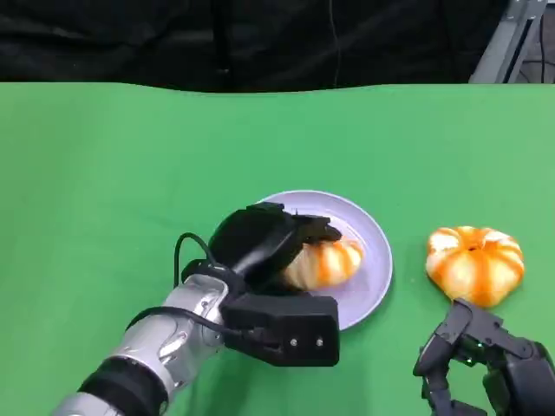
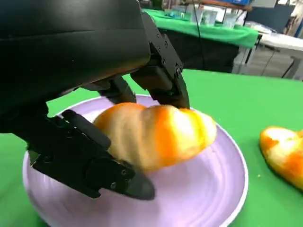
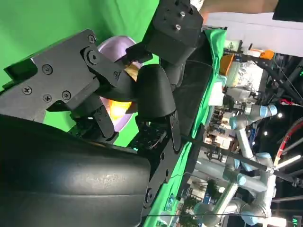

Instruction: Grasp the bread from the table and place it into the plate.

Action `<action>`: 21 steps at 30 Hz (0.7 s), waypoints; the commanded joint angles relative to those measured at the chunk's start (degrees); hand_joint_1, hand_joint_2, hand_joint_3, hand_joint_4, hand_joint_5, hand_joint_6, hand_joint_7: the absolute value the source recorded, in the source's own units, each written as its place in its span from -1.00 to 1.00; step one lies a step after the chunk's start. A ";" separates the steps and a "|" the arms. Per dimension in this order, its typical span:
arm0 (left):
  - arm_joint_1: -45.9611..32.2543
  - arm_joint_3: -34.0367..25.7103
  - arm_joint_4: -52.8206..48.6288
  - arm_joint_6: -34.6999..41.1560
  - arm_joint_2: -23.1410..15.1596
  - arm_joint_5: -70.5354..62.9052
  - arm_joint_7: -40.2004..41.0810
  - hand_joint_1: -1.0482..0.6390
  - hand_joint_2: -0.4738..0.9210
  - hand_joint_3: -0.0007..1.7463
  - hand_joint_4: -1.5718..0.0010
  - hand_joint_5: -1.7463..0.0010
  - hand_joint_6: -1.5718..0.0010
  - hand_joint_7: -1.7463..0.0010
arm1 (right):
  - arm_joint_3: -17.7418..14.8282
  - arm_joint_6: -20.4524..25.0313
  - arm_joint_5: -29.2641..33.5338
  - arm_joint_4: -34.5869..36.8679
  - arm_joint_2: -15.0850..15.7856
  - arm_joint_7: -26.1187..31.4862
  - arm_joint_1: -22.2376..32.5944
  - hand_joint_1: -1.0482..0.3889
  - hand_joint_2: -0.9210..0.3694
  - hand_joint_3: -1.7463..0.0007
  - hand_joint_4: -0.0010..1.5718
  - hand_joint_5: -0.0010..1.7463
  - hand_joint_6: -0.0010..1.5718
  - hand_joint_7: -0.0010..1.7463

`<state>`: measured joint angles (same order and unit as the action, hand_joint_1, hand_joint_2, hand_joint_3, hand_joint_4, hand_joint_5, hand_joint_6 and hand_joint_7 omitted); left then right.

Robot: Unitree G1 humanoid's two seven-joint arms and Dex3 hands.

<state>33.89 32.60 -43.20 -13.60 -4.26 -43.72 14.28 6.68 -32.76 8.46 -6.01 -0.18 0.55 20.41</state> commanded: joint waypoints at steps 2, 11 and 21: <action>-0.82 0.79 4.13 4.30 -2.42 -0.68 -5.89 -0.99 1.00 -0.25 0.99 1.00 0.70 1.00 | -0.50 -0.39 -0.51 -0.44 0.45 0.28 0.01 0.23 -0.39 -0.34 0.04 1.00 -0.06 0.80; -2.22 1.22 9.11 7.58 -3.80 -0.86 -10.02 -1.00 1.00 -0.14 1.00 1.00 0.82 1.00 | -0.42 0.21 -0.73 -1.12 0.37 0.26 0.47 0.25 -0.39 -0.35 0.04 1.00 -0.06 0.79; -10.68 -9.52 26.07 -0.38 -8.59 15.87 -18.37 -0.54 1.00 -0.60 0.57 0.84 0.49 0.92 | -0.55 -0.53 -1.00 -0.18 0.53 0.21 -0.18 0.26 -0.43 -0.30 0.04 1.00 -0.07 0.81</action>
<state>24.96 24.74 -19.77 -12.15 -11.27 -30.72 -1.77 6.68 -32.86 8.20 -6.26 -0.04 0.57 20.22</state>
